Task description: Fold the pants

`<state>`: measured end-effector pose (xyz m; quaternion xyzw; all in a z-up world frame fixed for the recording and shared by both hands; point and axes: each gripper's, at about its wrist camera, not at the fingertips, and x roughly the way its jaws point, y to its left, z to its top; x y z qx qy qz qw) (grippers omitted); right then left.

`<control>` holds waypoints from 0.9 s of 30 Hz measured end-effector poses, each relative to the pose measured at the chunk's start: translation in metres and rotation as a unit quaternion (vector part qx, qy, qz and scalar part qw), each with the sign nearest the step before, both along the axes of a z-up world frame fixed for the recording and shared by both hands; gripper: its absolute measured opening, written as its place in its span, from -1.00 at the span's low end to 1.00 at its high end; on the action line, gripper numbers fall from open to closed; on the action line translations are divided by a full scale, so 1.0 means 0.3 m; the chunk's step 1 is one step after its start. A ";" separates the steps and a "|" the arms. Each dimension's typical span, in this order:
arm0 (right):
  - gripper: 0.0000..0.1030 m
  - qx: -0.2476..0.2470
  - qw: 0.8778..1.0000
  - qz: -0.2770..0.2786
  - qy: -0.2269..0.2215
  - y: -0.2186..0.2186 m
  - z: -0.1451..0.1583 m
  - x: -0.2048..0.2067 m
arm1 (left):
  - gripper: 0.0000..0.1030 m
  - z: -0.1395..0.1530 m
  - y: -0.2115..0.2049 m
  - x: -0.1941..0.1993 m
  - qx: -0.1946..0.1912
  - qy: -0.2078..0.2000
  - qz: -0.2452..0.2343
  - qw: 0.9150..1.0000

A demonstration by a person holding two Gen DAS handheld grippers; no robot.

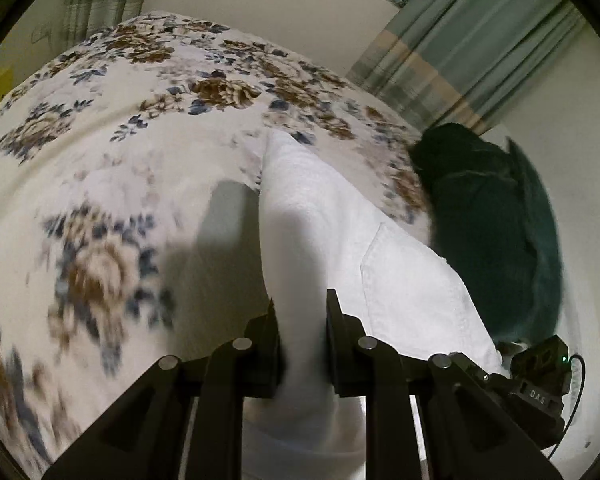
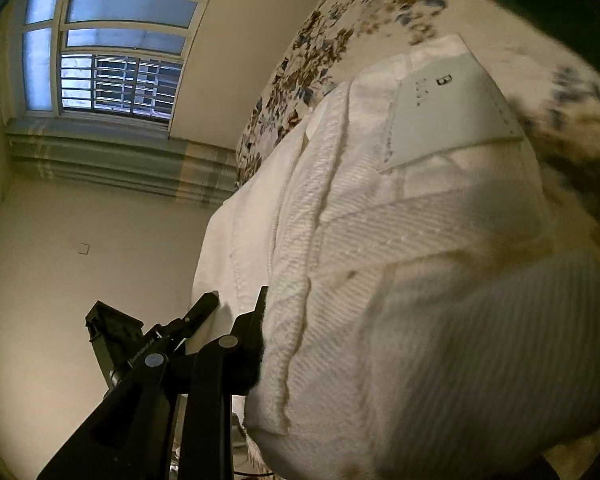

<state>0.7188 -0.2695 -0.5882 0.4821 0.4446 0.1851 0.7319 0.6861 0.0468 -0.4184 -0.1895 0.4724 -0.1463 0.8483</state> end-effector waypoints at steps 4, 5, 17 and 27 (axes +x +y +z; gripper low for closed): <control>-0.50 -0.003 1.000 0.001 0.019 0.097 -0.208 0.184 | -0.69 -0.219 0.075 0.147 0.012 0.030 0.011 0.999; -0.50 -0.009 1.000 0.001 0.026 0.114 -0.258 0.208 | -0.69 -0.264 0.086 0.159 0.011 0.037 0.013 0.999; 0.28 -0.148 0.983 0.007 0.113 0.062 -0.272 0.129 | -0.46 -0.225 0.093 0.032 0.083 0.046 0.014 0.995; 0.99 -0.448 0.892 -0.007 0.054 0.200 0.190 -0.027 | 0.75 0.048 -0.006 -0.177 0.241 -0.009 0.026 0.970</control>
